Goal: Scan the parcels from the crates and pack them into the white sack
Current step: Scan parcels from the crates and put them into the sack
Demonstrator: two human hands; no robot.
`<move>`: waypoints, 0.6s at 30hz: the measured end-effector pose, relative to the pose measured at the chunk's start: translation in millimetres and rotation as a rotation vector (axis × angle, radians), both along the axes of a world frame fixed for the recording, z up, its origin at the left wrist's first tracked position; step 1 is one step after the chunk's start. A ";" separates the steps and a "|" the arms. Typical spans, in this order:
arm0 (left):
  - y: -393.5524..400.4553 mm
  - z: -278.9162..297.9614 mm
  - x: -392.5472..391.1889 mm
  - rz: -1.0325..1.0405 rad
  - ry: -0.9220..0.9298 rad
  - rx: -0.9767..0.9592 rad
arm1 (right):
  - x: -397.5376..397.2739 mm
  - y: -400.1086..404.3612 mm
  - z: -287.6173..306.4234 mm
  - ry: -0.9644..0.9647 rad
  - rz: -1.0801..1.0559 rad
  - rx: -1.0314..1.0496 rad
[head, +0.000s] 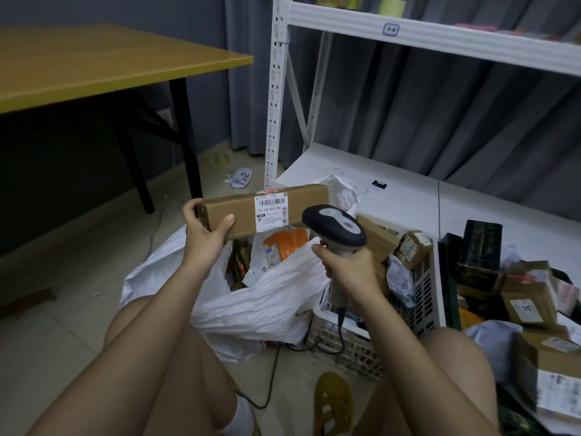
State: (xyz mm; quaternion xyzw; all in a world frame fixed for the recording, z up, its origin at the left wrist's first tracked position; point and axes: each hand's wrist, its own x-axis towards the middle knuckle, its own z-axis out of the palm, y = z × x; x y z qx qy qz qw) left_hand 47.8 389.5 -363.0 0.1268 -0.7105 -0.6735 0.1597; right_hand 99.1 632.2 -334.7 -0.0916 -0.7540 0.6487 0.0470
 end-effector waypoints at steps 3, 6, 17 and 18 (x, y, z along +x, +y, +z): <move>-15.2 -5.2 12.9 0.085 -0.020 -0.122 | -9.3 -0.7 -4.7 -0.024 -0.068 0.020; -27.3 -11.8 26.5 0.103 -0.018 -0.183 | -21.6 -1.7 -14.8 -0.054 -0.103 0.017; -38.2 -35.5 43.9 0.137 -0.005 -0.335 | -79.8 -22.6 -44.9 -0.007 -0.163 0.205; -36.1 -37.4 42.9 0.141 -0.016 -0.338 | -85.6 -24.5 -49.4 -0.011 -0.138 0.284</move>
